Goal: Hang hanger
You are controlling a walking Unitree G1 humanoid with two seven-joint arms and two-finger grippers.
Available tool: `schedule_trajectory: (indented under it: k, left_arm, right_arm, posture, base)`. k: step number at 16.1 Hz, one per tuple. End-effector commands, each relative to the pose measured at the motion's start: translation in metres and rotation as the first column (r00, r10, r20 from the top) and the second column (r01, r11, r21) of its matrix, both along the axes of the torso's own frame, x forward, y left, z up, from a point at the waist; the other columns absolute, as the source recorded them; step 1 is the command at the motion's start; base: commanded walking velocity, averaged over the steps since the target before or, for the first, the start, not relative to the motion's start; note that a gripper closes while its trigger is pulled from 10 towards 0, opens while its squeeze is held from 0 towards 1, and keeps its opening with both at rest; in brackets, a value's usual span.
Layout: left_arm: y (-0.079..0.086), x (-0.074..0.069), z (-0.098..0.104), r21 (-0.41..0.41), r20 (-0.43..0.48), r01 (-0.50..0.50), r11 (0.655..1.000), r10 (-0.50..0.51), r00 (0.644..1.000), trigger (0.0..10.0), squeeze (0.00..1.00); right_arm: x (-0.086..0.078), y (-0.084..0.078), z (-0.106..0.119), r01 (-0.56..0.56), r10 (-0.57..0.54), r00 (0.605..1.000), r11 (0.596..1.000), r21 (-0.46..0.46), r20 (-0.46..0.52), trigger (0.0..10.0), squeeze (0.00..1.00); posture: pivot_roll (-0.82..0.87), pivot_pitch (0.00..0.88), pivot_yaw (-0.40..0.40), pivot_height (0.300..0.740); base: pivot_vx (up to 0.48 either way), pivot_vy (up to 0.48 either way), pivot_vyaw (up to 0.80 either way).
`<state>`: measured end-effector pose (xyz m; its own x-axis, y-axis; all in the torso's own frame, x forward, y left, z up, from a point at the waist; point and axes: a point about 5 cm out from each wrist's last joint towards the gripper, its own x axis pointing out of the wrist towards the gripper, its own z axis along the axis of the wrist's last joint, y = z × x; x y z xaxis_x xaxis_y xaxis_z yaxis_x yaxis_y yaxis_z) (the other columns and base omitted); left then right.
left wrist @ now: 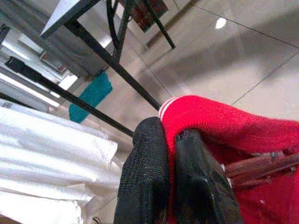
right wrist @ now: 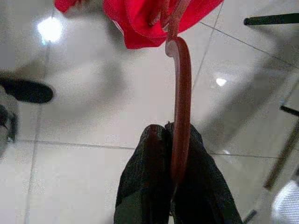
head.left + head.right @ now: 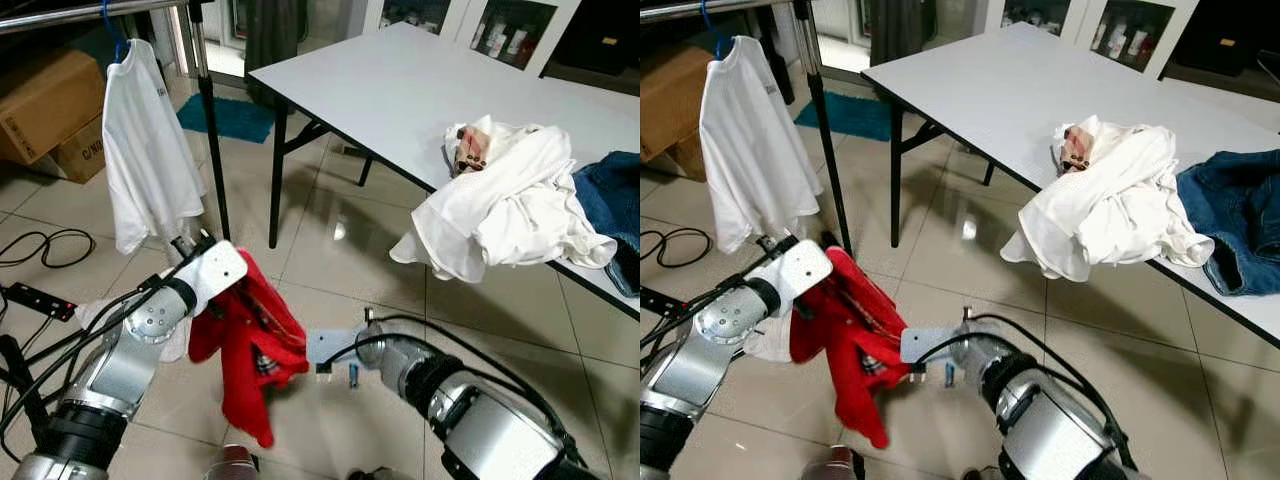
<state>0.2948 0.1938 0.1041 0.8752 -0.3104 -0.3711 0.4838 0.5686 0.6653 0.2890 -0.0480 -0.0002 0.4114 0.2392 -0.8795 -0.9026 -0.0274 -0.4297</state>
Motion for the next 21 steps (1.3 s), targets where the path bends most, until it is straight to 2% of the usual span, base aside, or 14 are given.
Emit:
schedule_trajectory:
  k: [1, 3, 6, 7, 9, 10, 11, 12, 15, 17, 20, 21]
  left_arm:
    - [-0.016, -0.002, -0.004, 0.016, -0.021, 0.077, 0.997, -0.077, 0.997, 10.0, 0.00]
    - [-0.016, 0.001, -0.001, 0.023, 0.002, 0.070, 0.997, -0.070, 0.998, 10.0, 0.00]
    - [-0.014, 0.010, 0.010, 0.069, 0.058, 0.059, 0.996, -0.063, 0.996, 10.0, 0.00]
    - [-0.012, 0.012, 0.010, 0.092, 0.056, 0.055, 0.994, -0.060, 0.997, 10.0, 0.00]
    - [-0.005, 0.015, 0.005, 0.192, 0.044, 0.061, 0.980, -0.071, 0.997, 10.0, 0.00]
    - [-0.006, 0.016, 0.005, 0.188, 0.047, 0.063, 0.980, -0.072, 0.996, 10.0, 0.00]
    - [-0.015, 0.018, 0.009, 0.174, 0.068, 0.075, 0.982, -0.088, 0.994, 10.0, 0.00]
    - [-0.016, 0.019, 0.010, 0.173, 0.077, 0.076, 0.982, -0.090, 0.993, 10.0, 0.00]
    - [-0.019, 0.025, 0.022, 0.171, 0.123, 0.068, 0.983, -0.090, 0.988, 10.0, 0.00]
    - [-0.020, 0.028, 0.024, 0.203, 0.114, 0.088, 0.975, -0.113, 0.987, 10.0, 0.00]
    - [-0.030, 0.034, 0.024, 0.280, 0.083, 0.154, 0.948, -0.184, 0.979, 10.0, 0.00]
    - [-0.033, 0.037, 0.027, 0.288, 0.088, 0.160, 0.944, -0.193, 0.977, 10.0, 0.00]
  right_arm:
    - [0.008, 0.009, 0.011, -0.065, 0.066, 0.996, 0.998, -0.013, 0.057, 10.0, 0.00]
    - [0.010, 0.007, 0.012, -0.089, 0.092, 0.993, 0.995, -0.049, 0.071, 10.0, 0.00]
    - [0.016, 0.003, 0.016, -0.164, 0.186, 0.973, 0.973, -0.162, 0.133, 10.0, 0.00]
    - [0.018, 0.003, 0.018, -0.174, 0.200, 0.969, 0.969, -0.174, 0.147, 10.0, 0.00]
    - [0.025, 0.005, 0.027, -0.208, 0.254, 0.945, 0.953, -0.221, 0.207, 10.0, 0.00]
    - [0.026, 0.007, 0.029, -0.215, 0.263, 0.940, 0.951, -0.223, 0.216, 10.0, 0.00]
    - [0.027, 0.019, 0.034, -0.261, 0.309, 0.918, 0.943, -0.206, 0.249, 10.0, 0.00]
    - [0.026, 0.023, 0.035, -0.271, 0.315, 0.916, 0.942, -0.195, 0.249, 10.0, 0.00]
    - [0.021, 0.025, 0.031, -0.301, 0.348, 0.908, 0.929, -0.215, 0.234, 10.0, 0.00]
    - [0.022, 0.025, 0.031, -0.325, 0.384, 0.892, 0.912, -0.251, 0.240, 10.0, 0.00]
    - [0.032, 0.031, 0.045, -0.349, 0.449, 0.837, 0.878, -0.327, 0.313, 10.0, 0.00]
    - [0.035, 0.034, 0.050, -0.344, 0.445, 0.830, 0.883, -0.319, 0.336, 10.0, 0.00]
  posture:
    - [0.19, 0.068, -0.096, 0.740]
    - [0.18, 0.069, -0.098, 0.740]
    - [0.18, 0.066, -0.101, 0.740]
    - [0.18, 0.065, -0.101, 0.740]
    - [0.18, 0.064, -0.101, 0.740]
    - [0.18, 0.062, -0.098, 0.740]
    - [0.18, 0.062, -0.098, 0.740]
    - [0.18, 0.062, -0.098, 0.740]
    - [0.18, 0.057, -0.097, 0.740]
    - [0.18, 0.050, -0.101, 0.740]
    - [0.18, 0.043, -0.101, 0.740]
    - [0.18, 0.041, -0.101, 0.740]
  base:
    - [0.000, 0.000, 0.00]
    - [0.000, 0.000, 0.00]
    - [0.000, 0.000, 0.00]
    - [0.000, 0.000, 0.00]
    - [0.000, 0.000, 0.00]
    - [0.000, 0.000, 0.00]
    - [0.000, 0.000, 0.00]
    - [0.000, 0.000, 0.00]
    - [0.000, 0.000, 0.00]
    - [0.000, 0.000, 0.00]
    - [0.000, 0.000, 0.00]
    - [0.000, 0.000, 0.00]
